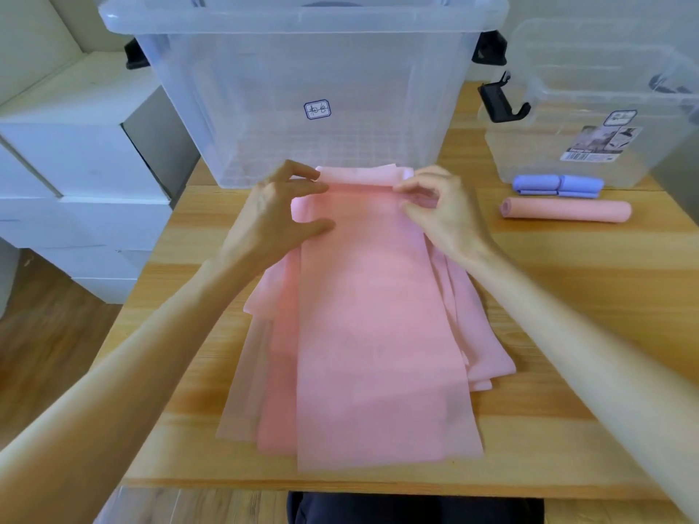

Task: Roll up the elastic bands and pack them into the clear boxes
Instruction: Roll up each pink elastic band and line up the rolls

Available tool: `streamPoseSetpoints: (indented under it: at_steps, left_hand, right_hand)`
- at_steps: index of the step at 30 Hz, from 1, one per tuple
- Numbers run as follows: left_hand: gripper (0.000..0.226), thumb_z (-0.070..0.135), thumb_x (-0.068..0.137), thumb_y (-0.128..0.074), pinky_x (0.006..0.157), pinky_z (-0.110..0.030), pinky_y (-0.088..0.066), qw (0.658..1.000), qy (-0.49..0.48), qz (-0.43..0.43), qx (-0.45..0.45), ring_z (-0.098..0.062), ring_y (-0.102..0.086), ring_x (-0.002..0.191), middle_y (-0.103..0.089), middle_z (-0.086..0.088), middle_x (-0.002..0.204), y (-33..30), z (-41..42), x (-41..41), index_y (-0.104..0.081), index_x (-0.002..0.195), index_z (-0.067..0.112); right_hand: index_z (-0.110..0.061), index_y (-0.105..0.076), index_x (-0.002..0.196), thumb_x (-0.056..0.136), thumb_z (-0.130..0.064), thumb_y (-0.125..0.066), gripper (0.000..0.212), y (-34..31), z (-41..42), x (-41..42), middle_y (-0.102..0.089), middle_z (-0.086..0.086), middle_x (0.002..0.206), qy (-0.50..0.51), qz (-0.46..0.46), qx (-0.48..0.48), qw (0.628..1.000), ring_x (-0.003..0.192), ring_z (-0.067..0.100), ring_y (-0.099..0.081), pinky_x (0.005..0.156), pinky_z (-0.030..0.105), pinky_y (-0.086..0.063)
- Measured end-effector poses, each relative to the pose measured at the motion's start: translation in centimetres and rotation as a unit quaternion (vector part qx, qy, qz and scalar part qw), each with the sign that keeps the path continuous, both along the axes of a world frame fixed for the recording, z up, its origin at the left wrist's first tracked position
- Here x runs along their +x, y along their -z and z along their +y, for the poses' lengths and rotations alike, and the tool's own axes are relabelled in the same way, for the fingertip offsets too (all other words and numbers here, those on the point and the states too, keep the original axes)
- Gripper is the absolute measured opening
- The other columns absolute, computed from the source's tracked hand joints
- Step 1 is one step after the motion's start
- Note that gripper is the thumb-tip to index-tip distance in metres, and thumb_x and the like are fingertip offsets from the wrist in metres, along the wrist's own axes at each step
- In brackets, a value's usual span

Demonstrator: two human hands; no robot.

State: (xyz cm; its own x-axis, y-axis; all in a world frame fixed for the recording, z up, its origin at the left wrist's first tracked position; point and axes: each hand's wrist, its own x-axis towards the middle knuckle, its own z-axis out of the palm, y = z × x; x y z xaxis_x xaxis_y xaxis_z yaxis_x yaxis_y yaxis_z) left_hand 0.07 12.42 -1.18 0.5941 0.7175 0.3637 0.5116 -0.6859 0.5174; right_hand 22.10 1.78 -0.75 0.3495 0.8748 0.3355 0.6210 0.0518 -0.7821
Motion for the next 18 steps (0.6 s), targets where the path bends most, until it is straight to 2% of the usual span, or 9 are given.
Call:
streamPoseSetpoints:
  at_steps: [2, 5, 8, 12, 13, 15, 18]
  left_hand:
    - [0.045, 0.026, 0.076, -0.085, 0.083, 0.001, -0.032, 1.0, 0.01, -0.001, -0.002, 0.006, -0.047, 0.095, -0.058, 0.001, 0.13, 0.3, -0.1, -0.1, -0.072, 0.118, 0.015]
    - [0.039, 0.028, 0.078, -0.083, 0.088, -0.009, -0.035, 1.0, 0.0, -0.008, -0.022, -0.001, -0.053, 0.106, -0.057, 0.004, 0.131, 0.4, -0.2, -0.2, -0.073, 0.115, 0.018]
    - [0.036, 0.029, 0.08, -0.082, 0.087, -0.001, -0.031, 0.999, -0.006, -0.015, -0.036, 0.001, -0.053, 0.108, -0.055, 0.007, 0.132, 0.3, -0.5, -0.4, -0.073, 0.114, 0.021]
    - [0.035, 0.029, 0.082, -0.08, 0.098, -0.021, -0.038, 0.997, -0.017, -0.022, -0.067, -0.009, -0.055, 0.117, -0.052, 0.008, 0.138, -0.2, -1.5, -0.9, -0.072, 0.116, 0.026]
    - [0.035, 0.028, 0.083, -0.079, 0.099, -0.022, -0.039, 0.997, -0.021, -0.022, -0.07, -0.01, -0.055, 0.116, -0.051, 0.008, 0.139, -0.4, -1.8, -1.1, -0.071, 0.117, 0.027]
    - [0.036, 0.024, 0.085, -0.077, 0.099, -0.018, -0.039, 0.996, -0.028, -0.026, -0.077, -0.01, -0.055, 0.115, -0.049, 0.008, 0.144, -0.7, -2.3, -1.6, -0.07, 0.12, 0.026]
    - [0.036, 0.021, 0.087, -0.075, 0.098, -0.014, -0.04, 0.994, -0.042, -0.044, -0.093, -0.012, -0.057, 0.117, -0.048, 0.007, 0.148, -1.0, -3.2, -2.6, -0.069, 0.123, 0.027]
  right_hand:
    - [-0.005, -0.075, 0.098, 0.08, 0.005, -0.07, 0.021, 0.5, -0.3, 0.1, -0.06, -0.001, 0.1, -0.004, -0.042, 0.001, 0.999, 0.086, -0.008, -0.058, 0.083, 0.001, -0.038]
    - [-0.007, -0.076, 0.097, 0.08, 0.001, -0.073, 0.019, 0.8, -0.4, 0.3, -0.061, 0.002, 0.104, 0.006, -0.056, -0.002, 0.998, 0.092, 0.006, -0.057, 0.085, 0.0, -0.035]
    - [-0.008, -0.076, 0.098, 0.081, -0.001, -0.074, 0.019, 0.5, -0.7, 0.5, -0.056, -0.002, 0.109, 0.022, -0.049, -0.014, 0.998, 0.096, 0.006, -0.055, 0.083, -0.002, -0.033]
    - [-0.012, -0.076, 0.097, 0.082, -0.004, -0.073, 0.017, 0.0, -1.5, 0.8, -0.056, -0.003, 0.114, 0.033, -0.043, -0.023, 0.998, 0.094, 0.001, -0.054, 0.081, -0.001, -0.036]
    - [-0.013, -0.076, 0.096, 0.082, -0.005, -0.073, 0.017, 0.0, -1.8, 0.8, -0.058, -0.002, 0.116, 0.037, -0.044, -0.022, 0.998, 0.096, 0.002, -0.055, 0.082, 0.0, -0.036]
    - [-0.015, -0.076, 0.095, 0.083, -0.007, -0.073, 0.015, -0.3, -2.5, 0.8, -0.06, -0.003, 0.117, 0.043, -0.042, -0.023, 0.998, 0.101, 0.008, -0.057, 0.082, 0.002, -0.037]
    - [-0.015, -0.076, 0.094, 0.083, -0.006, -0.074, 0.015, -0.8, -4.2, 0.5, -0.062, -0.004, 0.114, 0.039, -0.04, -0.033, 0.998, 0.098, 0.009, -0.056, 0.078, -0.001, -0.035]
